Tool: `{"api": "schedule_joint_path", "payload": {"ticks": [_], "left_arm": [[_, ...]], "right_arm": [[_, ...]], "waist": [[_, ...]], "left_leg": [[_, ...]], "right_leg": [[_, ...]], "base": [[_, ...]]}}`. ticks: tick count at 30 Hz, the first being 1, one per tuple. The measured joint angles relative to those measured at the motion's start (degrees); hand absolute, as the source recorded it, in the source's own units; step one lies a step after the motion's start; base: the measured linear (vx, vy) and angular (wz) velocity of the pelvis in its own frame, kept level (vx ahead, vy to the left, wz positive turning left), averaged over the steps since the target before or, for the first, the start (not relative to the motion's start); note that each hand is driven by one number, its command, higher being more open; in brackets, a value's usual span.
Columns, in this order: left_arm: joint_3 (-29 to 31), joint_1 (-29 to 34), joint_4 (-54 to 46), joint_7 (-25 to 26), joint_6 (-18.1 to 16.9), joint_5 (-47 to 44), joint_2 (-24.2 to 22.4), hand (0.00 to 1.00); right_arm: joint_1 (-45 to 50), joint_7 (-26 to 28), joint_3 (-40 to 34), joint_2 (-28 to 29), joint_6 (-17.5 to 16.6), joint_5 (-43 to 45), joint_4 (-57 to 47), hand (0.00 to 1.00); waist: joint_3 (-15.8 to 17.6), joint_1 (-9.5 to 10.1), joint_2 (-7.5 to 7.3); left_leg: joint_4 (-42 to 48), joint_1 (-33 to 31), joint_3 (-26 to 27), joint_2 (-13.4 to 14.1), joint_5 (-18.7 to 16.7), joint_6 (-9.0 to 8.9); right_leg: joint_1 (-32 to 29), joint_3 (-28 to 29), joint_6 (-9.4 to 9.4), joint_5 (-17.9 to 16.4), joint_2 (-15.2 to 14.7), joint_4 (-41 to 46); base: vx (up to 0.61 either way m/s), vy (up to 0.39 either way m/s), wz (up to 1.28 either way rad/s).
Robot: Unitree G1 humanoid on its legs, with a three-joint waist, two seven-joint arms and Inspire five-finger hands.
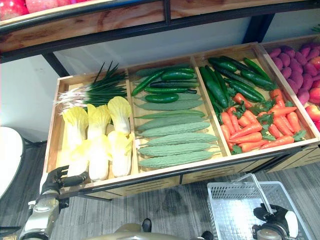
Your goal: Pick vegetable in the basket
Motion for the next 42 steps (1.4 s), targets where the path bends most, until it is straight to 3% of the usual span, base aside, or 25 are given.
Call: {"api": "schedule_joint_path", "payload": {"ticks": [6, 11, 20, 26, 30, 36, 42], "left_arm": [[-0.11, -0.92, 0.00, 0.47, -0.14, -1.06, -0.04, 0.00], [-0.14, -0.98, 0.01, 3.67, -0.99, -4.07, -0.80, 0.00], [3.12, -1.00, -0.94, 15.59, -5.24, -10.11, -5.44, 0.00], [8.94, -0.22, -8.12, 24.07, -6.13, -14.65, -7.70, 0.00], [12.49, -0.04, -16.64, 28.73, -9.95, -14.76, -8.56, 0.00], [13.80, 0.13, -24.16, 30.02, -12.10, -14.77, -9.31, 0.00], [13.74, 0.26, -28.08, 29.06, -12.31, -14.77, -10.04, 0.00]], "right_arm": [[-0.17, 0.09, 0.02, 0.00, -0.07, 0.00, -0.78, 0.00], [-0.21, 0.09, 0.02, 0.01, -0.07, -0.05, -0.85, 0.00], [-0.23, -0.05, 0.02, 1.88, 0.02, -0.05, -1.21, 0.00], [0.06, -0.65, -0.02, 2.50, 0.45, -0.04, -1.21, 0.00], [0.65, -0.66, -0.02, 2.86, 0.46, -0.04, -1.20, 0.00], [1.28, -0.66, -0.02, 3.49, 0.45, -0.05, -1.20, 0.00], [2.12, -0.66, -0.01, 4.59, 0.45, -0.10, -1.15, 0.00]], "waist": [[0.32, 0.00, -0.31], [0.35, -0.08, -0.29], [0.52, -0.26, -0.64], [0.49, -0.21, -0.70], [0.21, 0.28, -0.82], [-1.58, 0.52, -1.29], [-3.29, 0.57, -3.33]], "left_leg": [[0.05, -0.04, 0.04, -0.01, -0.02, 0.03], [0.06, 0.03, 0.11, 0.07, -0.04, 0.06], [-0.09, 0.05, 1.13, 0.69, -0.06, 0.04], [-0.05, 0.23, 1.42, 0.61, -0.04, 0.05], [0.30, 0.04, 1.41, 0.62, 0.09, 0.19], [1.00, -0.44, 1.49, 0.84, 0.18, 0.14], [0.95, -0.69, 1.99, 1.29, 0.70, -0.28]], "right_leg": [[-0.02, 0.02, 0.02, 0.01, -0.04, 0.00], [-0.02, 0.11, 0.02, 0.01, 0.00, 0.00], [-0.84, 1.27, 0.08, 0.07, 0.43, -0.01], [-0.82, 1.55, 0.22, 0.17, 0.32, -0.01], [-0.86, 1.65, 0.24, 0.17, 0.35, -0.02], [-1.02, 1.85, 0.23, 0.18, 0.60, -0.03], [-1.79, 2.74, -0.23, 0.51, 1.02, -0.05]], "base": [[0.00, 0.000, 0.00], [0.00, 0.000, 0.00], [0.00, 0.000, -0.06], [0.00, 0.001, -0.02], [-0.03, 0.001, 0.00], [-0.04, -0.004, -0.01], [-0.05, -0.003, -0.07]]}}
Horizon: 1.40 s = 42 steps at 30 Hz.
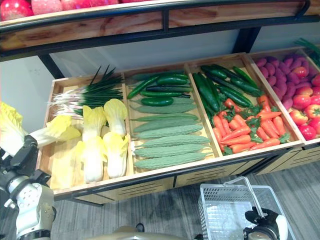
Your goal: Pick vegetable in the basket
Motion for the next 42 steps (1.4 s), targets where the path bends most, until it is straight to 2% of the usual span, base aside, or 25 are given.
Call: {"api": "schedule_joint_path", "payload": {"ticks": [7, 14, 17, 22, 29, 38, 42], "left_arm": [[-0.45, 0.61, -5.48, -0.49, -1.19, 0.24, -1.58, 0.00], [-5.64, 0.56, -12.45, -5.59, -5.96, 3.62, -1.18, 0.00], [-8.95, 0.34, -14.31, -7.44, -6.91, 4.12, 0.05, 0.00], [-14.32, -1.53, -14.87, -11.04, -7.25, 4.67, 2.03, 0.00], [-16.82, -2.97, -14.87, -13.88, -7.36, 4.74, 3.16, 0.00], [-20.44, -3.11, -14.86, -15.63, -7.63, 4.80, 3.43, 0.00], [-23.16, -3.14, -14.83, -18.27, -7.68, 4.82, 4.83, 0.00]], "right_arm": [[0.52, -0.17, 0.00, 0.17, -0.01, -1.15, 0.10, 0.00], [0.12, -0.48, 0.01, 0.07, -0.32, -2.72, -0.05, 0.00], [-0.26, -0.48, 0.12, -0.47, -0.46, -4.33, -1.25, 0.00], [-1.53, -0.48, 2.25, -4.42, -0.67, -4.45, -3.23, 0.00], [-1.46, -0.48, 3.99, -5.98, -1.05, -5.60, -10.17, 0.00], [-0.27, -0.35, 7.99, -6.48, -1.35, -6.72, -17.55, 0.00], [0.67, 0.21, 9.06, -6.89, -1.42, -8.59, -23.51, 0.00]], "waist": [[-1.00, -0.02, -0.18], [-2.36, -0.35, -0.64], [-2.94, -1.38, -0.77], [-3.39, -4.23, -0.48], [-3.60, -6.93, -0.18], [-3.64, -7.85, -0.11], [-3.66, -8.10, 0.00]], "left_leg": [[-0.98, -0.04, 1.56, 0.51, 0.50, -0.04], [-2.03, 0.08, 6.87, 0.93, 0.77, 0.13], [-1.93, 0.44, 9.72, 1.33, 0.42, 0.06], [-1.85, 2.41, 14.46, 1.87, -0.17, -0.01], [-0.58, 3.61, 18.99, 2.82, -1.37, -0.25], [0.30, 5.47, 23.55, 4.57, -2.20, -1.37], [2.22, 5.03, 25.57, 5.75, -3.09, -1.94]], "right_leg": [[-1.53, 1.78, -0.58, 0.91, 0.30, -0.13], [-5.24, 7.10, -1.14, 2.92, 0.43, -0.23], [-6.81, 10.19, -1.40, 3.62, 0.75, -0.21], [-8.15, 15.25, -1.86, 4.81, 1.47, -0.17], [-9.48, 19.91, -2.48, 5.97, 2.57, -0.25], [-10.29, 24.05, -3.37, 6.75, 4.63, -0.31], [-11.39, 25.76, -3.45, 6.97, 5.74, -0.31]], "base": [[-0.07, 0.007, -0.13], [-0.06, 0.023, -0.35], [-0.02, 0.024, -0.52], [-0.03, 0.005, -0.50], [-0.06, -0.012, -0.39], [-0.05, -0.035, -0.26], [-0.03, -0.021, -0.28]]}}
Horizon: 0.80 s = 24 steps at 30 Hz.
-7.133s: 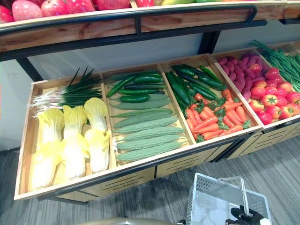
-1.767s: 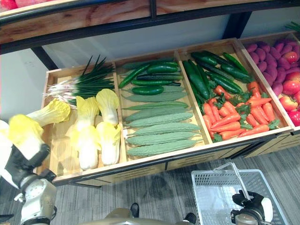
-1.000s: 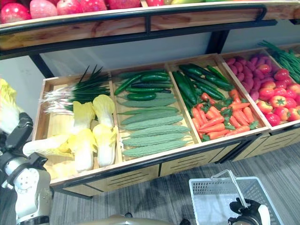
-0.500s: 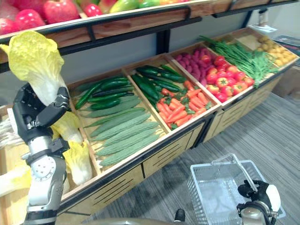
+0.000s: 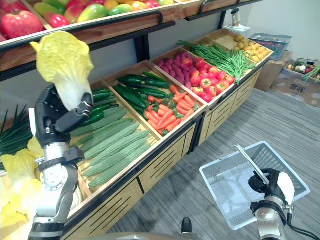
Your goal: Pick vegetable in the basket
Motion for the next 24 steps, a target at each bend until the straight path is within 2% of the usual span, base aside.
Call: {"api": "schedule_joint_path", "payload": {"ticks": [7, 9, 13, 19, 24], "left_arm": [[-5.11, -0.38, 0.00, -6.32, -0.90, 1.07, 1.77, 0.00], [-8.02, -1.09, 0.00, -9.80, -1.24, 0.92, 3.51, 0.00], [-13.89, -2.53, 0.00, -14.90, -2.80, 0.86, 5.85, 0.00], [-22.10, -6.48, -0.01, -22.84, -4.67, -1.38, 8.04, 0.00], [-30.80, -10.60, -0.01, -29.50, -5.96, -1.63, 8.50, 0.00]], "right_arm": [[0.74, 0.41, 2.17, -4.13, -2.02, -2.68, -6.36, 0.00], [0.67, 0.49, 2.88, -5.94, -3.68, -3.79, -7.67, 0.00], [0.62, 0.71, 4.53, -8.52, -4.78, -3.75, -9.30, 0.00], [0.61, 5.41, 6.88, -10.45, -5.62, -3.55, -14.74, 0.00], [0.50, 9.32, 11.58, -12.49, -9.01, -2.40, -18.74, 0.00]], "waist": [[-0.04, -0.32, 0.33], [0.02, -0.34, 0.58], [0.16, -0.45, 1.14], [0.37, -1.43, 2.12], [0.10, -1.82, 2.98]], "left_leg": [[2.22, 0.36, 3.69, 1.74, -1.62, -0.83], [2.46, 0.68, 4.98, 2.03, -1.87, -0.91], [2.95, 1.87, 7.25, 2.51, -2.55, -1.27], [3.29, 3.49, 11.22, 3.55, -3.39, -2.06], [3.62, 5.30, 14.88, 5.03, -3.94, -3.22]], "right_leg": [[-1.19, 3.36, -0.52, 0.60, 1.74, 0.01], [-1.67, 4.62, -0.57, 0.84, 2.20, 0.01], [-1.71, 6.58, -0.51, 0.97, 2.86, 0.01], [-2.16, 7.10, -0.76, 0.62, 3.79, 0.04], [-2.61, 6.46, -1.11, 0.92, 5.25, 0.27]], "base": [[-0.02, 0.015, -0.30], [-0.02, 0.043, -0.29], [-0.02, 0.045, -0.30], [-0.01, 0.023, -0.32], [0.03, 0.007, -0.33]]}}
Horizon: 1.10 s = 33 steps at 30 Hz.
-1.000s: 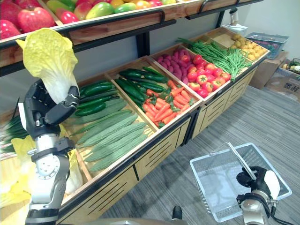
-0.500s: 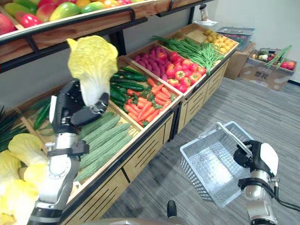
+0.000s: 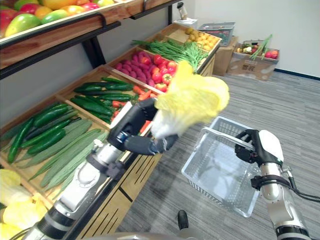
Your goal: Pick vegetable in the basket
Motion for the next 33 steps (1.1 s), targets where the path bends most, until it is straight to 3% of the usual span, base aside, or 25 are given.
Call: {"api": "schedule_joint_path", "payload": {"ticks": [12, 18, 33], "left_arm": [[-10.39, -2.43, 1.07, -7.07, -1.76, -0.83, 1.20, 0.00], [-15.55, -2.77, 2.53, -9.31, -1.77, -0.86, 3.87, 0.00], [-20.01, -2.77, 2.52, -14.84, -5.50, -2.01, 5.90, 0.00]], "right_arm": [[-5.06, 5.37, 11.14, -6.43, -6.89, 0.10, -4.74, 0.00], [-6.09, 8.57, 13.99, -8.08, -7.23, 2.28, -4.73, 0.00], [-6.91, 10.74, 17.74, -11.03, -5.84, 6.88, -2.05, 0.00]], "waist": [[-0.10, -1.30, 0.36], [-0.07, -2.19, 0.49], [-0.12, -2.83, 0.62]], "left_leg": [[-2.43, 3.02, 5.34, -0.73, 0.35, -0.98], [-3.22, 4.11, 6.70, -1.78, 0.36, -0.97], [-4.83, 3.71, 6.36, -3.60, 1.51, -0.54]], "right_leg": [[-1.07, 4.20, -0.51, 0.75, 1.60, 0.09], [-1.42, 5.43, -0.15, 0.46, 1.37, 1.10], [-5.04, 1.54, -0.31, -2.29, -1.16, 7.48]], "base": [[0.02, 0.032, -0.21], [-0.01, 0.039, -0.11], [-0.03, 0.003, 0.03]]}}
